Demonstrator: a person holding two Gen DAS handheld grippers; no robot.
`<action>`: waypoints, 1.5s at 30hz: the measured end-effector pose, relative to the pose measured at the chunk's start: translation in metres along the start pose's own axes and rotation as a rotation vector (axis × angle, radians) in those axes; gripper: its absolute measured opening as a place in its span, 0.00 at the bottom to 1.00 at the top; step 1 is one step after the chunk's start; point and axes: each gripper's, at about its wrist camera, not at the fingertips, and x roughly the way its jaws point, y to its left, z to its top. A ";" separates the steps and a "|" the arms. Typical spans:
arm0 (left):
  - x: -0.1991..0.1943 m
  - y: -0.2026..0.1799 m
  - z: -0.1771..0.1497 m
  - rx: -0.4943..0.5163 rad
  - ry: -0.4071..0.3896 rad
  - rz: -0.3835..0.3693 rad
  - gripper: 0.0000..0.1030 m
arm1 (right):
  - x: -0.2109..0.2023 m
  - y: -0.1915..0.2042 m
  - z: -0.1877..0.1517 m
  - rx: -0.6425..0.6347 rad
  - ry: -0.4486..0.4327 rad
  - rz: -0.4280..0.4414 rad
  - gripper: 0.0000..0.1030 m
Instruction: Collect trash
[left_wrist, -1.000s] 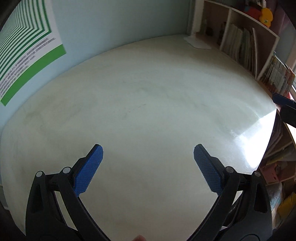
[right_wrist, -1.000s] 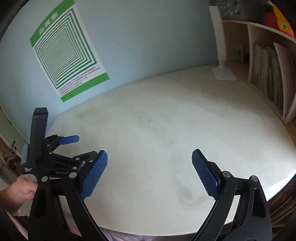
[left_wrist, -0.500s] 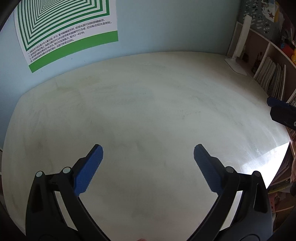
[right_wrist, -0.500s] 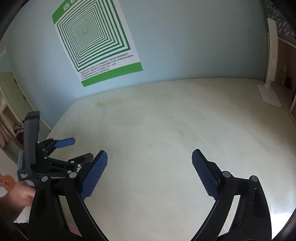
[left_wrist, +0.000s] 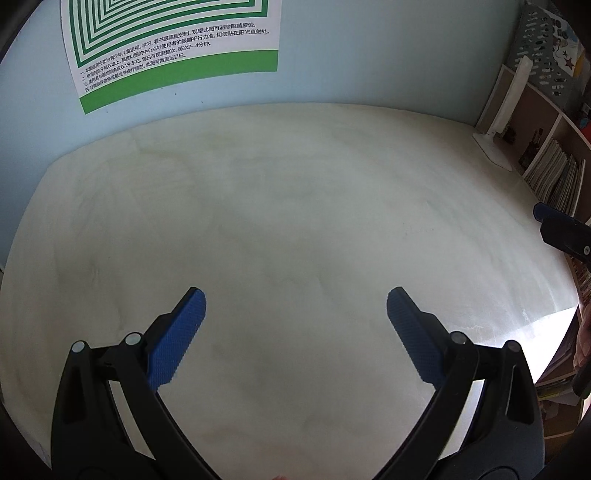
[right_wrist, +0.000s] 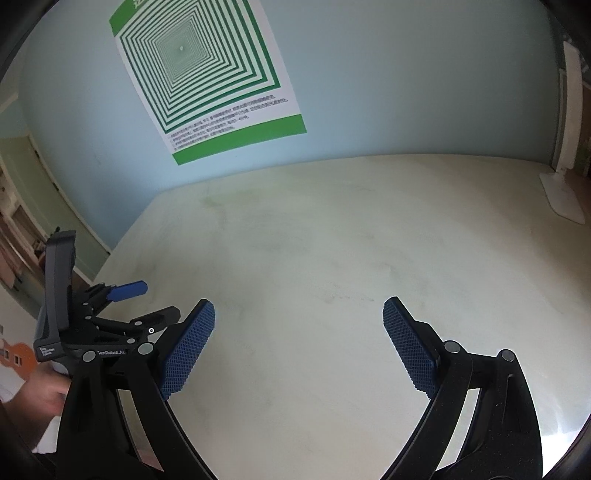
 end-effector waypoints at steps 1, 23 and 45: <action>0.000 0.002 0.000 -0.004 -0.001 0.002 0.93 | 0.001 0.001 0.000 -0.003 0.003 0.001 0.89; 0.015 0.025 -0.001 -0.030 0.031 0.015 0.93 | 0.015 0.006 0.001 0.011 0.035 0.001 0.89; 0.018 0.030 -0.001 -0.034 0.042 0.042 0.93 | 0.023 0.008 0.003 0.027 0.044 0.004 0.89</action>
